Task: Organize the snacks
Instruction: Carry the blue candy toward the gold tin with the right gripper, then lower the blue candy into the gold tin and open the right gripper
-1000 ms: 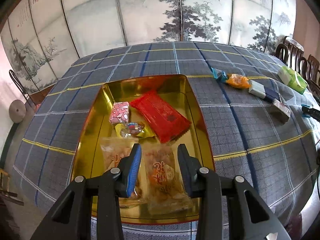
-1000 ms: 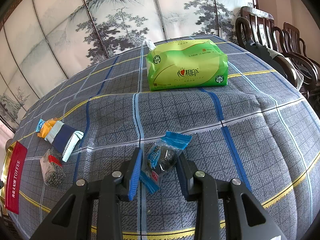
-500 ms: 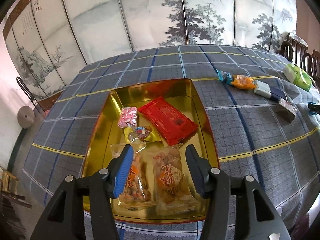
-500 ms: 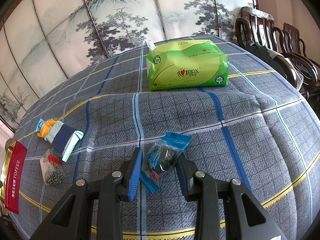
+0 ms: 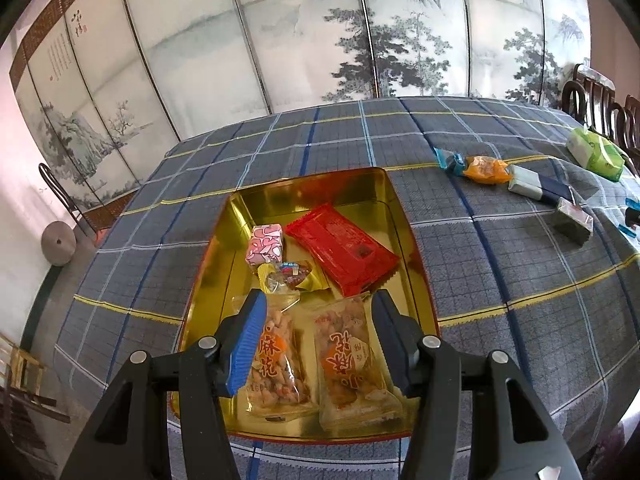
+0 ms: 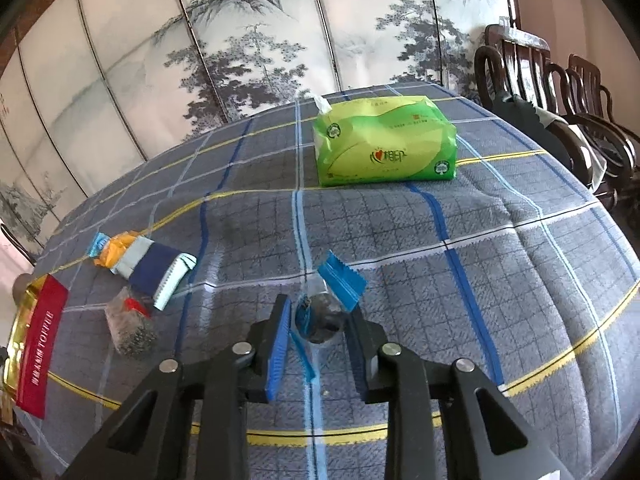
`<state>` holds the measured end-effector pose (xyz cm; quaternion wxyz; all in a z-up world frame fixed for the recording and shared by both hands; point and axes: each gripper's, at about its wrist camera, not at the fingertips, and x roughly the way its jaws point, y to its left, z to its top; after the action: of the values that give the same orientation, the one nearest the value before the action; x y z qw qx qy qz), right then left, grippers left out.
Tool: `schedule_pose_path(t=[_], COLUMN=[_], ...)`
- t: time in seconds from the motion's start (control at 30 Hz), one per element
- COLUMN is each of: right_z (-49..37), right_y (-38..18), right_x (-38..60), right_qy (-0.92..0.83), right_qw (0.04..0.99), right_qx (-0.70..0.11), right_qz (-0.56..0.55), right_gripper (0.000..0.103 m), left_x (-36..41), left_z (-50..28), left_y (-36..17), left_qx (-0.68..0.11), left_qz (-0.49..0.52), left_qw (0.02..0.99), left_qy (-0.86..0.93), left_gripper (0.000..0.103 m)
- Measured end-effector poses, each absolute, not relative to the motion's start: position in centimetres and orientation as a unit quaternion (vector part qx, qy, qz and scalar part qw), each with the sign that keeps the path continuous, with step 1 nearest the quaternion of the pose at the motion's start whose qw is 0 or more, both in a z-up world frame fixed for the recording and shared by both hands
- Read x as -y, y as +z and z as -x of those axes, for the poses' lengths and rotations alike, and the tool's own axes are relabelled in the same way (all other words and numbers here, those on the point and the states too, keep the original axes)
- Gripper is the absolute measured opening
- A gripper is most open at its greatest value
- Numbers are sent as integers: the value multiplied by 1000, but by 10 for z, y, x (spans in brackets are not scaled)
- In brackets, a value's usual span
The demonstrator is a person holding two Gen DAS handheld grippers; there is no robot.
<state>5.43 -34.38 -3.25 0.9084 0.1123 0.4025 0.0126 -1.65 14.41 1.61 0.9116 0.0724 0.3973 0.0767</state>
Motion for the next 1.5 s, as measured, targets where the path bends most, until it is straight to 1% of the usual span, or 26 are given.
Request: schedule_pose_path(t=[0.17, 0.27, 0.43, 0.53, 0.57, 0.63, 0.73, 0.9, 1.03, 1.23, 1.33, 1.5], right_z=[-46, -42, -46, -49, -49, -49, -46, -41, -41, -43, -44, -54], right_y=[-36, -37, -40, -40, -41, -40, -33, -4, 20, 43, 50, 56], right_x=[356, 363, 365, 364, 363, 361, 356, 335, 294, 201, 151, 75], right_qy=[6, 12, 2, 1, 1, -2, 2, 39, 96, 201, 251, 316], right_qw=[904, 902, 897, 898, 898, 900, 905, 913, 914, 901, 889, 864], right_qx=[-404, -401, -413, -414, -414, -411, -402, -381, -369, -368, -370, -381], right_qz=[-140, -159, -155, -151, -148, -146, -137, -140, -136, -110, -100, -90], right_gripper=[25, 27, 27, 29, 27, 26, 25, 25, 25, 25, 25, 25], left_x=[-146, -144, -140, -137, -137, -137, -137, -141, -148, -166, -176, -193], left_z=[21, 21, 22, 21, 21, 21, 21, 26, 34, 41, 45, 52], left_y=[19, 19, 20, 21, 22, 22, 22, 29, 32, 30, 29, 30], left_qx=[-394, -396, -396, -396, -395, -395, -395, -389, -386, -391, -391, -392], left_qz=[-72, -72, -77, -80, -81, -80, -79, -64, -52, -35, -30, -14], left_qw=[913, 912, 912, 913, 913, 913, 913, 917, 919, 916, 915, 914], left_qy=[75, 74, 68, 66, 66, 66, 67, 65, 68, 81, 92, 99], left_gripper=[52, 53, 53, 55, 55, 56, 56, 58, 61, 62, 65, 66])
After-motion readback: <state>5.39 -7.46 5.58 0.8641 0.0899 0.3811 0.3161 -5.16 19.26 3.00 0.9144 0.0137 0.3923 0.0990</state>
